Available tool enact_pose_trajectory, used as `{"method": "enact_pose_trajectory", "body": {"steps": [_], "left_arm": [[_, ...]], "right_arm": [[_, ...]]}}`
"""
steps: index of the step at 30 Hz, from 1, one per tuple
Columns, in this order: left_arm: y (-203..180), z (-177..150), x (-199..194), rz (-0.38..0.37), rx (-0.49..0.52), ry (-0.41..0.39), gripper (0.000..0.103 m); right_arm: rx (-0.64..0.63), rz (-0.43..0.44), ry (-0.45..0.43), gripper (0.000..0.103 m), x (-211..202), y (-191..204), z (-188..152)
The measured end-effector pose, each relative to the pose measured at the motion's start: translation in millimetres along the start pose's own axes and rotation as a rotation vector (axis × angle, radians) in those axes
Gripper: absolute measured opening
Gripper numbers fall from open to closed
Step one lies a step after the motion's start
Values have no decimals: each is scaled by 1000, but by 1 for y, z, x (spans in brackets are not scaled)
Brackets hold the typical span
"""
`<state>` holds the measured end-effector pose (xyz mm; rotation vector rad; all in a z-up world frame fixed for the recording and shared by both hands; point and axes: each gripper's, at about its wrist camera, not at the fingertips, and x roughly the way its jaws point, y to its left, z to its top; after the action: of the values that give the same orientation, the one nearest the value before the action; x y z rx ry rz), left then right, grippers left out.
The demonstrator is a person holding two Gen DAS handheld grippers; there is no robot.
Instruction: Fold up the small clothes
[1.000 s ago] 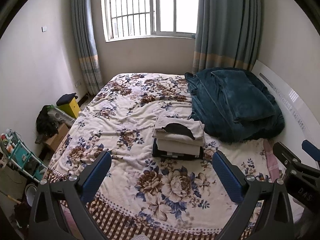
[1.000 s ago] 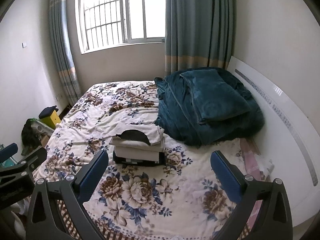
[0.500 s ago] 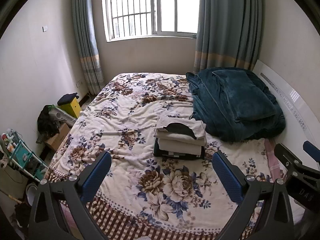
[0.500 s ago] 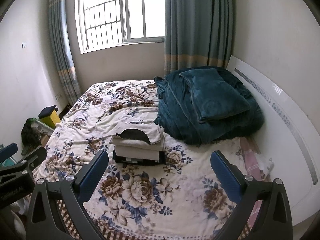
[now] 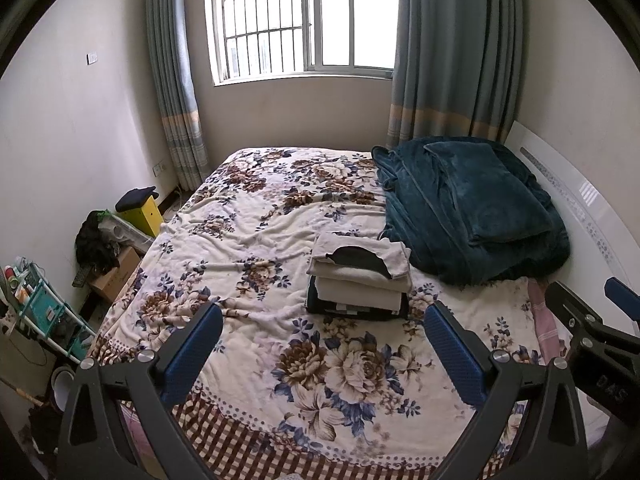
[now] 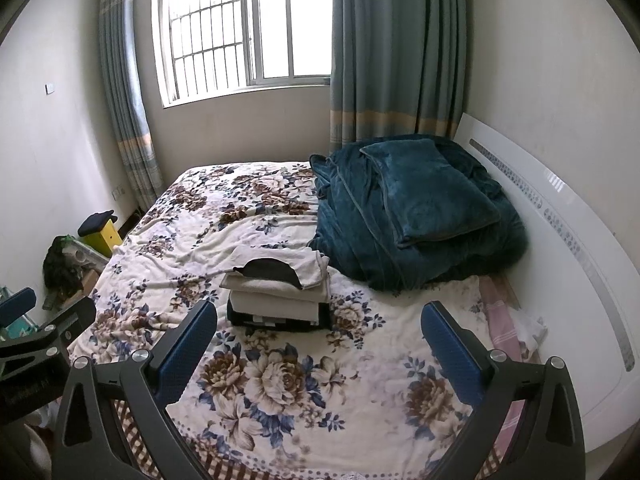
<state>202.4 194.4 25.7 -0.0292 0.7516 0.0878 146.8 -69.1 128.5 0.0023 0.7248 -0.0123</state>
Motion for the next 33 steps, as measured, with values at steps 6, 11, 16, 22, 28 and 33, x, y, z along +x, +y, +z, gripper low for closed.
{"method": "enact_pose_trajectory", "body": {"steps": [6,11,16,22,28,33], "left_arm": [[-1,0,-1,2,-1,-1,103],[-1,0,-3,5,-3,-3,103],[-1,0,-3,5,-2,-5,103],[-1,0,-4,8,-1,-5,103],[-2,2,-5,9,-2,-4,103],[-2,3,-4,12,-3,-4,103]], "right_arm": [[-2,6,3,103,-2,2,-1],[-6,5,2,103,-4,3,-1],[-6,7,2,103,-3,2,-1],[-7,8,-5,103,-6,3,1],[-7,9,-5,103,-6,3,1],[-6,8,-7,103,-6,3,1]]}}
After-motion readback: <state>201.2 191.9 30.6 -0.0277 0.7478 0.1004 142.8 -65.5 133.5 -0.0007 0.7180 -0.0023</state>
